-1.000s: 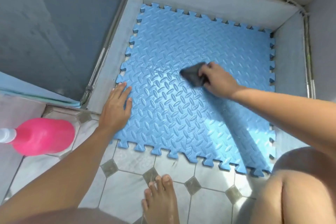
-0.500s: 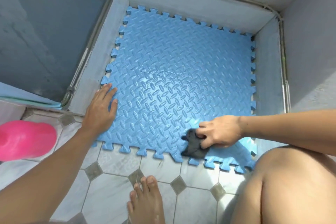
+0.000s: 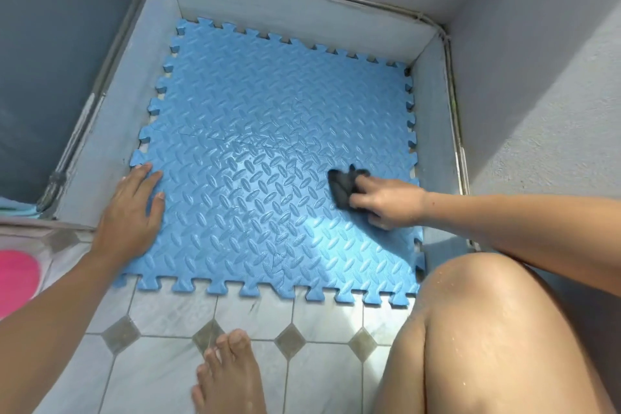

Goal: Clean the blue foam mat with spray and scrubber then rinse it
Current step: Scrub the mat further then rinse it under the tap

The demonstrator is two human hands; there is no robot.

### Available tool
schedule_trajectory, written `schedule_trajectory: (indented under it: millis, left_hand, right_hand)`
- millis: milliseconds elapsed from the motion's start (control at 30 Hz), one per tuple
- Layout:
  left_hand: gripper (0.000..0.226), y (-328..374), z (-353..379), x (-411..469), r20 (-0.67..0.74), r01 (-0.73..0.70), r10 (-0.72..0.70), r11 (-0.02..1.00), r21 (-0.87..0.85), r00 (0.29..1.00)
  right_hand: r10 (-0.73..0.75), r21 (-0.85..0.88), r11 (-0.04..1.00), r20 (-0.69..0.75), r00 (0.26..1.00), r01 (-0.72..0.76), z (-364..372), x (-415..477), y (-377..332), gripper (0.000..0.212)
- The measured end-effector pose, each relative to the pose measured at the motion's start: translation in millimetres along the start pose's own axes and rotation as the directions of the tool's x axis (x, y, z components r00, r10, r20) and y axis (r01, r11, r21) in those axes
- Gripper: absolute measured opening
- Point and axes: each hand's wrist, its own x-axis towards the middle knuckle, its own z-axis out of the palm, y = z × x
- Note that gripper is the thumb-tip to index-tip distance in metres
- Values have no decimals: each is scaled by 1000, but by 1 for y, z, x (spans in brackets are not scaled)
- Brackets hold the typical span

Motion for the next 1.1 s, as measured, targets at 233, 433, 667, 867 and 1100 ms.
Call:
schedule_trajectory:
  millis: [233, 433, 667, 867, 1100]
  left_hand:
    - [42, 3, 1, 0, 9, 14, -14, 1000, 3, 1000]
    - [48, 13, -2, 0, 5, 43, -43, 999, 11, 999]
    - [52, 11, -3, 1, 3, 46, -46, 999, 13, 999]
    - [50, 10, -2, -1, -18, -12, 12, 999, 34, 1000]
    - [48, 14, -4, 2, -10, -4, 4, 999, 35, 1000]
  right_hand:
    - [-223, -5, 974, 134, 966, 225, 5, -16, 2, 23]
    - [870, 450, 435, 14, 493, -780, -5, 33, 75, 35]
    - [777, 602, 559, -139, 615, -570, -44, 184, -46, 36]
    - [360, 507, 837, -227, 905, -206, -60, 244, -166, 32]
    - [725, 669, 604, -238, 646, -432, -44, 200, -35, 39]
